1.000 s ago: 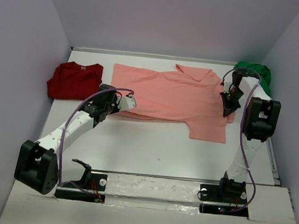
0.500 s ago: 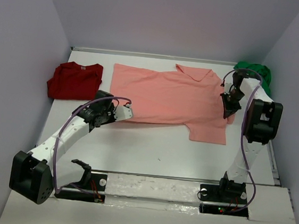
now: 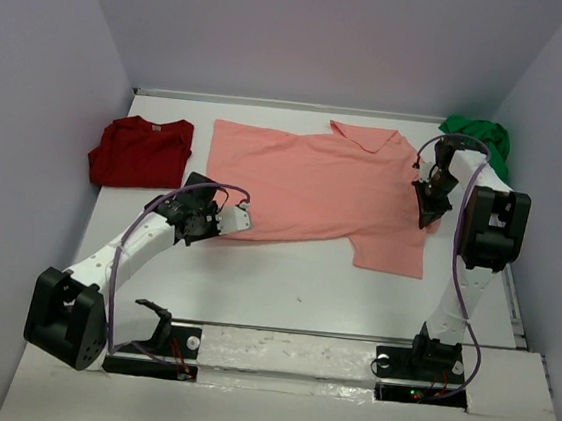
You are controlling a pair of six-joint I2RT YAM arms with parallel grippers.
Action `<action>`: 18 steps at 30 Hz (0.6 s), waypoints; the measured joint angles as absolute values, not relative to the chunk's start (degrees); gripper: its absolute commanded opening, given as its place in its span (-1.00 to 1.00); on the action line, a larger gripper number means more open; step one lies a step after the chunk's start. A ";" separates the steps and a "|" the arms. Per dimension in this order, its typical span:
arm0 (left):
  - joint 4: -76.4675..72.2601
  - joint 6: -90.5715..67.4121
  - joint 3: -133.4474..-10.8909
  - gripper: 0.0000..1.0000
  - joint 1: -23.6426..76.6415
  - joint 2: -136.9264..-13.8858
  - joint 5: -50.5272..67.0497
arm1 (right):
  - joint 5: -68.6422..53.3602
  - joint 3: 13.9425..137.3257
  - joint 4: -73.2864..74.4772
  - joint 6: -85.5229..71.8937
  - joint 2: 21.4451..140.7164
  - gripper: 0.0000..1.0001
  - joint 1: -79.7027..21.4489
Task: Fold and stack the t-shirts
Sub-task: Flatten the tshirt out
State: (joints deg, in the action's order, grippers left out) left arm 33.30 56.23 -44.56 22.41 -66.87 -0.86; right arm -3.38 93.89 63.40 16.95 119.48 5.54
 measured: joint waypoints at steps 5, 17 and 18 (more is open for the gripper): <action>34.11 56.45 -44.60 -1.00 22.83 -69.54 -0.47 | -3.36 93.62 63.16 16.97 119.48 -1.00 5.54; 34.52 56.90 -46.70 -1.00 22.83 -74.13 -0.43 | -3.40 93.60 62.98 16.95 119.48 -1.00 5.54; 34.44 56.90 -46.85 -1.00 22.85 -74.43 -0.45 | -3.40 93.60 62.98 16.95 119.48 -1.00 5.54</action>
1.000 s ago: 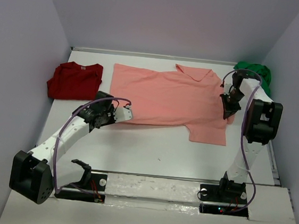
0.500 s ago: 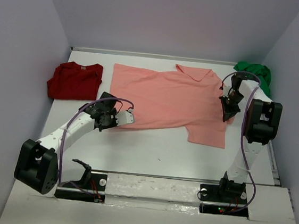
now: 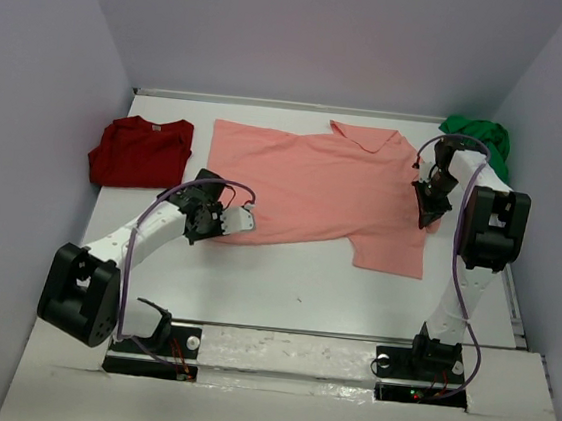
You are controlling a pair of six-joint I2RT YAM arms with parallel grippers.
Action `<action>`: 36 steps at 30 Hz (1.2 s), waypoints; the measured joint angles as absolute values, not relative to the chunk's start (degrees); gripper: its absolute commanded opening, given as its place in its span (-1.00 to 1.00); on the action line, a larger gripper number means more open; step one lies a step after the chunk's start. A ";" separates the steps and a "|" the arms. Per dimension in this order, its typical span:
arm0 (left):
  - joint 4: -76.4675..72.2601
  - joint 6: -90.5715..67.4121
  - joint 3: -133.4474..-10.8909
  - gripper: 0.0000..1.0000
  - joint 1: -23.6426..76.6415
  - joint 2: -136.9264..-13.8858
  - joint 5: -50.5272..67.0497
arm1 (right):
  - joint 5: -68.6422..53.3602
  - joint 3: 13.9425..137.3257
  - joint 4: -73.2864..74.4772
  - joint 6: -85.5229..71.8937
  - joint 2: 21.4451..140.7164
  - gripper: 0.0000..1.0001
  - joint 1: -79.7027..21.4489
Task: Fold and stack the t-shirts
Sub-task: Flatten the tshirt out
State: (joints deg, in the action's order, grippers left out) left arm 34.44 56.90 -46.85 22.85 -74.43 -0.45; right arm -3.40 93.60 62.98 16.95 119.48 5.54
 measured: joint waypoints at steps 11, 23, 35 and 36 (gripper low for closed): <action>31.88 56.93 -46.92 -0.91 22.90 -76.79 -2.07 | -3.51 93.60 62.98 16.88 119.72 -1.00 5.54; 25.80 57.06 -46.92 -0.90 22.90 -79.88 -5.80 | -3.66 93.93 63.05 16.86 121.08 -1.00 5.54; 23.70 57.67 -47.42 -1.00 22.90 -84.42 -6.81 | -3.29 96.84 63.05 16.67 122.39 -1.00 5.54; 23.57 57.76 -47.55 -1.00 22.87 -84.68 -6.87 | -3.22 97.01 63.02 16.67 122.39 -1.00 5.54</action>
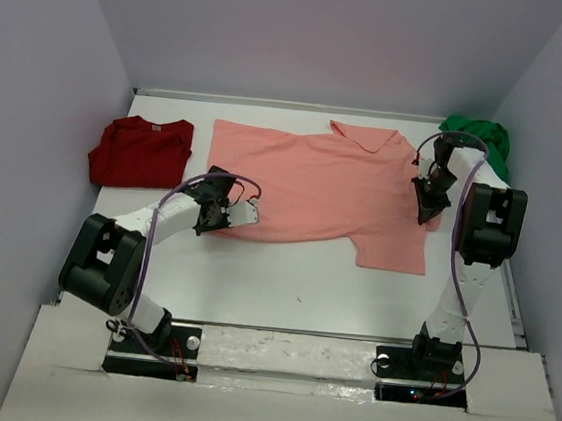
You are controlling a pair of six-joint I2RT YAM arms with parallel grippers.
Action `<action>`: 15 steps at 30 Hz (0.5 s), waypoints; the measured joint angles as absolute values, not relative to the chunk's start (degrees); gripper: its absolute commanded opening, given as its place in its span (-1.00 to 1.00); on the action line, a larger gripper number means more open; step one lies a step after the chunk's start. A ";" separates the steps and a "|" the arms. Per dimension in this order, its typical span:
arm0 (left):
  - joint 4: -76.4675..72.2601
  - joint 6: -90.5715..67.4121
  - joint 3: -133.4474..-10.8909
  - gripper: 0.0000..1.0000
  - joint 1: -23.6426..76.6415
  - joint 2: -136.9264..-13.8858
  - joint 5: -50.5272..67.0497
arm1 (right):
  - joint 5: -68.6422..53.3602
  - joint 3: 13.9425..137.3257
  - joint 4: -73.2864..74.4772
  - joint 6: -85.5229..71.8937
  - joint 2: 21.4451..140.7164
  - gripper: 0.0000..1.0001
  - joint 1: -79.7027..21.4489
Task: Fold and stack the t-shirts
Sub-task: Flatten the tshirt out
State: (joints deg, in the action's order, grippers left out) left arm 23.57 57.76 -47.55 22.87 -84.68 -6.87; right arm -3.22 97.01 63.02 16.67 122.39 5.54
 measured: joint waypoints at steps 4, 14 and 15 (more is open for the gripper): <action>23.35 58.06 -48.25 -1.00 22.87 -85.41 -7.07 | -2.74 97.82 63.05 16.69 122.39 -1.00 5.54; 23.38 58.83 -48.80 -1.00 21.71 -85.43 -7.38 | -1.96 98.39 63.22 16.53 122.39 -1.00 5.54; 23.40 58.87 -48.80 -1.00 21.61 -85.43 -7.42 | -1.98 98.65 63.37 16.49 122.41 -1.00 5.54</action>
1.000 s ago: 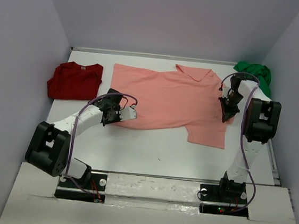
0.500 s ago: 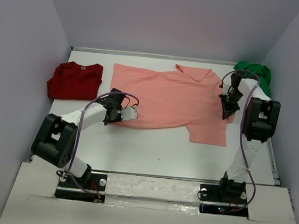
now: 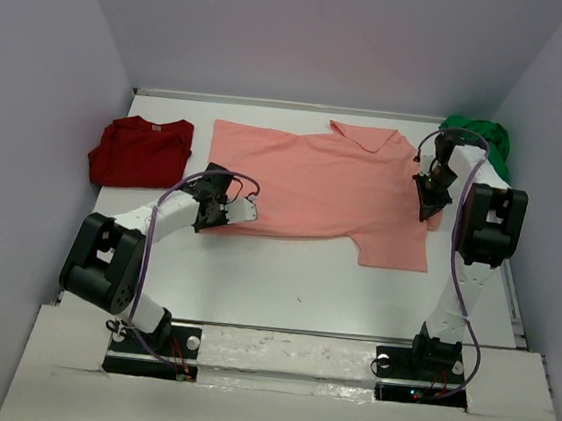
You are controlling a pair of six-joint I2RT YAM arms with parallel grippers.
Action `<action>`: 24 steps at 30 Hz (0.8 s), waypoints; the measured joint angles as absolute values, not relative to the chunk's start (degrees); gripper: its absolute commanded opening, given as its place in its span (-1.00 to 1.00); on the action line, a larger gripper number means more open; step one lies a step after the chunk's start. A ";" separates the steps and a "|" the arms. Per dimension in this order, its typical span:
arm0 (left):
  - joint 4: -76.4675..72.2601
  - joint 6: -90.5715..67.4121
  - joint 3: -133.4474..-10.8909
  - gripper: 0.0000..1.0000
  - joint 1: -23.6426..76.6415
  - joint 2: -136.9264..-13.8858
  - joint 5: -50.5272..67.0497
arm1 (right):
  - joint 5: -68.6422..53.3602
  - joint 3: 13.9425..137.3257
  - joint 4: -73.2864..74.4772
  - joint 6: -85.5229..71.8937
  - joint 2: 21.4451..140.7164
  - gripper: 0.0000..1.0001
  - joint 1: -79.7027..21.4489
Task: Fold and stack the t-shirts
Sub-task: Flatten the tshirt out
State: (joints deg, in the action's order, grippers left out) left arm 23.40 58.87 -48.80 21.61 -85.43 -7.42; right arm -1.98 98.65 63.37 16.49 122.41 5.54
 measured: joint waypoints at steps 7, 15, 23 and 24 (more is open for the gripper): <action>23.35 59.13 -48.80 -1.00 21.12 -85.41 -7.44 | -1.98 101.14 64.10 16.29 122.85 -1.00 5.54; 22.81 59.16 -48.80 -1.00 20.86 -85.41 -7.60 | -1.93 102.08 64.38 16.29 123.55 -1.00 5.54; 21.28 59.11 -48.82 -1.00 20.82 -86.28 -7.84 | -1.74 104.29 64.69 16.27 125.16 -1.00 5.54; 21.15 59.11 -48.88 -1.00 20.80 -86.56 -7.84 | -1.69 104.57 64.79 16.25 125.32 -1.00 5.54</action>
